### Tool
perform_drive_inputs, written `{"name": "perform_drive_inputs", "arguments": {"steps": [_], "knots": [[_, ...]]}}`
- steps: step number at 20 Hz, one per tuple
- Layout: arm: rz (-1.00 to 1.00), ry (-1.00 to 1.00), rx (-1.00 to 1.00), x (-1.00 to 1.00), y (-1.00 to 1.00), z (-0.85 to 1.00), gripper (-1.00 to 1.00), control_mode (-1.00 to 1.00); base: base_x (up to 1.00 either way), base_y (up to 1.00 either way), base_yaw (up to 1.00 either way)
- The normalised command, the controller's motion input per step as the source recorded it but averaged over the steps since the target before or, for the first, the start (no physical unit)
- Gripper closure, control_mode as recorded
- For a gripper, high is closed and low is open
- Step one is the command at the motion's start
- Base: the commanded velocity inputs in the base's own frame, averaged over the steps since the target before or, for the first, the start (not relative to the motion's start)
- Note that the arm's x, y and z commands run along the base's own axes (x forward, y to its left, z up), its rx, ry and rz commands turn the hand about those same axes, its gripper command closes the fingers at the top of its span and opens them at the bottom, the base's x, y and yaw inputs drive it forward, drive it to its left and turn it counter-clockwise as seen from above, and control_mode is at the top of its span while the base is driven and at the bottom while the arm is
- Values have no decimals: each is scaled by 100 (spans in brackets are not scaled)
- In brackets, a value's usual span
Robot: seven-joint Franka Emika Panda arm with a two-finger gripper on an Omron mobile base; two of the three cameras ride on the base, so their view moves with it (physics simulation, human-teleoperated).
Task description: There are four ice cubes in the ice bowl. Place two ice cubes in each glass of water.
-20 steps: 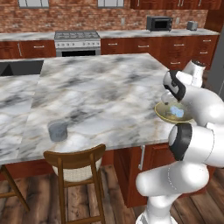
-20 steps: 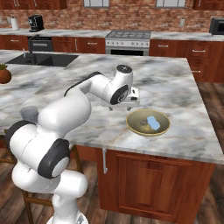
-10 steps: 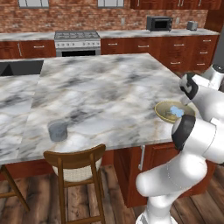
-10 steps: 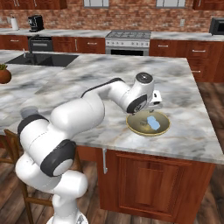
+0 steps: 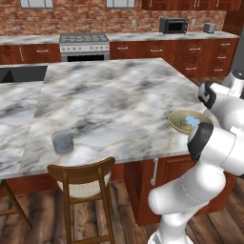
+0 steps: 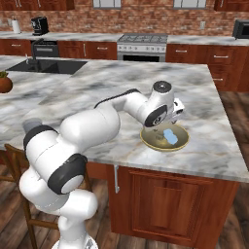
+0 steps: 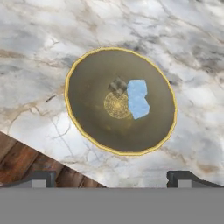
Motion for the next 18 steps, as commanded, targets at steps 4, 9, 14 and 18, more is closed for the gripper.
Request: {"name": "perform_drive_inputs", "arguments": {"steps": [4,9,14,18], "knots": [[9,19,-22,0,9,-19,-100,-100,0,0,0],[2,17,-12,0,19,-33,-100,-100,0,0,0],[0,3,0,8,16,-18,-100,-100,0,0,0],[0,-5,0,12,0,-24,-100,-100,0,0,0]]}}
